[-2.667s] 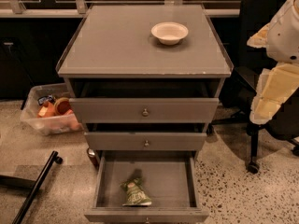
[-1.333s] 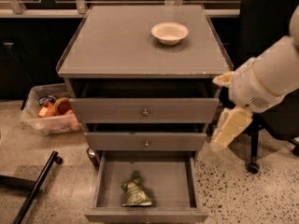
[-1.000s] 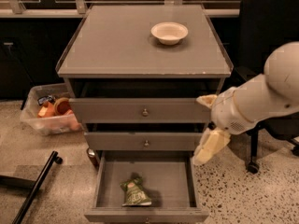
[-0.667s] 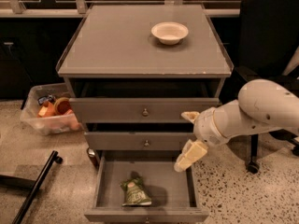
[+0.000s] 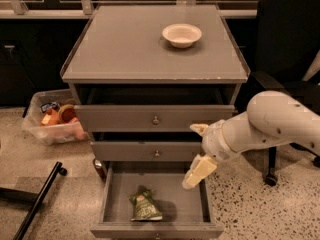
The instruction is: Pick green jalapeno chip bag from bottom drawer and place on counter
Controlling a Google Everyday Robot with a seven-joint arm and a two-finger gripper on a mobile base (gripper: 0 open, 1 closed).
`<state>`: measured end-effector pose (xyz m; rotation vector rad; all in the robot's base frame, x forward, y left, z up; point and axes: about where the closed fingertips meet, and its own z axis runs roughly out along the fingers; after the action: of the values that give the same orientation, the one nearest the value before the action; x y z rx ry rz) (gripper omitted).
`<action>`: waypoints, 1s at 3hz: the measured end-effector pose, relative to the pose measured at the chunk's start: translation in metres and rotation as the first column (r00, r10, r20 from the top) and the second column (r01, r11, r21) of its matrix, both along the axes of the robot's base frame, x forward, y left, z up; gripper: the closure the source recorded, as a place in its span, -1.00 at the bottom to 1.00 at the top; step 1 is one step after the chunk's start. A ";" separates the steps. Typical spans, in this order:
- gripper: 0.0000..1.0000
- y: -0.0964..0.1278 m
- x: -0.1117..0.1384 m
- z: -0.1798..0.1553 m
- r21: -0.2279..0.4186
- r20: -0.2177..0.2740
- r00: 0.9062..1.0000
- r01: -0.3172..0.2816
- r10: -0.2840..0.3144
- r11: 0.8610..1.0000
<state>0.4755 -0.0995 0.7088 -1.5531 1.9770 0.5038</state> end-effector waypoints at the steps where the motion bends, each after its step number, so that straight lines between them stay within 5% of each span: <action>1: -1.00 0.015 -0.004 -0.060 -0.010 -0.009 1.000 -0.028 0.028 1.000; 3: -1.00 0.022 0.028 -0.218 -0.032 0.019 1.000 -0.004 0.005 0.999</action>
Offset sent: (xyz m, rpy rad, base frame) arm 0.0205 0.0207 -0.2456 -0.0341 -0.0223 -0.0390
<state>0.5035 -0.0774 0.4907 -1.5764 1.9766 0.4597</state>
